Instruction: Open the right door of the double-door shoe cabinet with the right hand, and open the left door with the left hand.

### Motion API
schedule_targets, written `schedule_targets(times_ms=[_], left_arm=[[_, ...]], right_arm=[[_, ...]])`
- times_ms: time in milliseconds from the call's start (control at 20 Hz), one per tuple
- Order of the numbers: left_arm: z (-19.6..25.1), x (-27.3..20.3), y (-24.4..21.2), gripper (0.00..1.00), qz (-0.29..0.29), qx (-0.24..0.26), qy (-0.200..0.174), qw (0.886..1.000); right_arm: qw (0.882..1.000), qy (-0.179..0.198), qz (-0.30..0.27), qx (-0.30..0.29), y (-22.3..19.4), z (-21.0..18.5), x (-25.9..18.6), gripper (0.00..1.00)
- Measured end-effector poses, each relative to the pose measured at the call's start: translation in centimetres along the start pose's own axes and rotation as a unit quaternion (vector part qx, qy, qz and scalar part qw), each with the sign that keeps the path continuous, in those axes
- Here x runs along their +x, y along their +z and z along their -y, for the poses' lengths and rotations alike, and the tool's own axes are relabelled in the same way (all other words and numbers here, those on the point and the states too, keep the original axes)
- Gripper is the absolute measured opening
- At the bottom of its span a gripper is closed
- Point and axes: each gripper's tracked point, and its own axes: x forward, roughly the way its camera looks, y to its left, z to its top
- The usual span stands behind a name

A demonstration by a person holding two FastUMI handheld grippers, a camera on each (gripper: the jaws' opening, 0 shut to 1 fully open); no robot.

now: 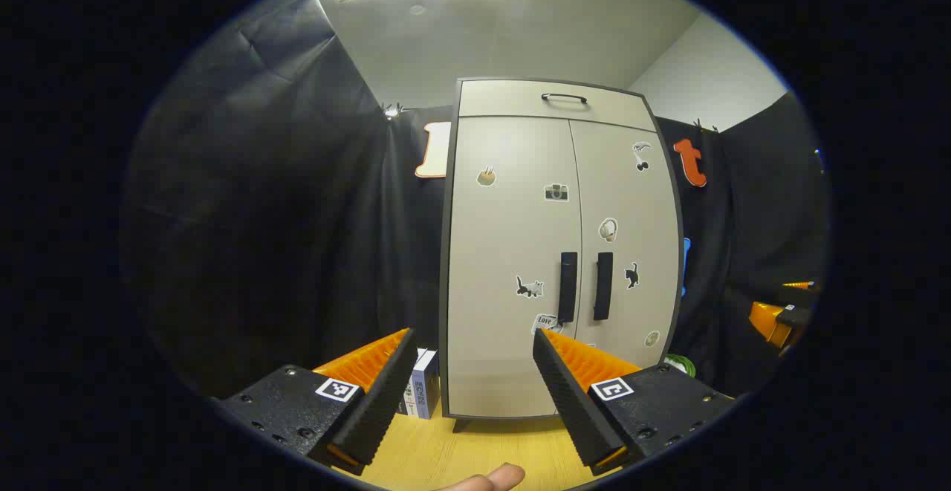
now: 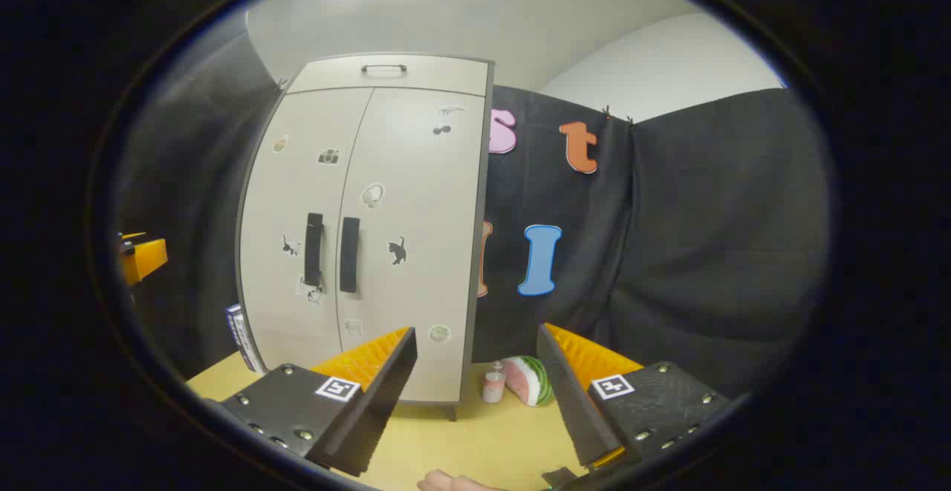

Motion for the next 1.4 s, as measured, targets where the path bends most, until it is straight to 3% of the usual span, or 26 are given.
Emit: schedule_targets(times_ms=[450,900,1250,1400], left_arm=[[-0.2,0.9,0.2,0.98,0.001,-0.003,-0.015,1.0],[1.4,3.0,-0.7,0.97,-0.002,-0.002,-0.032,0.999],[0.3,4.7,-2.3,0.98,-0.008,-0.018,-0.032,0.999],[-0.9,5.1,-3.2,0.98,-0.011,-0.02,-0.025,0.999]], right_arm=[[1.0,0.011,0.005,0.007,2.2,-1.7,1.3,0.97],[0.999,0.033,-0.003,0.01,1.3,-5.0,4.1,0.98],[0.995,0.099,-0.014,0.019,0.6,-13.7,11.4,0.98],[0.994,0.107,-0.015,0.027,1.2,-16.5,15.0,0.98]])
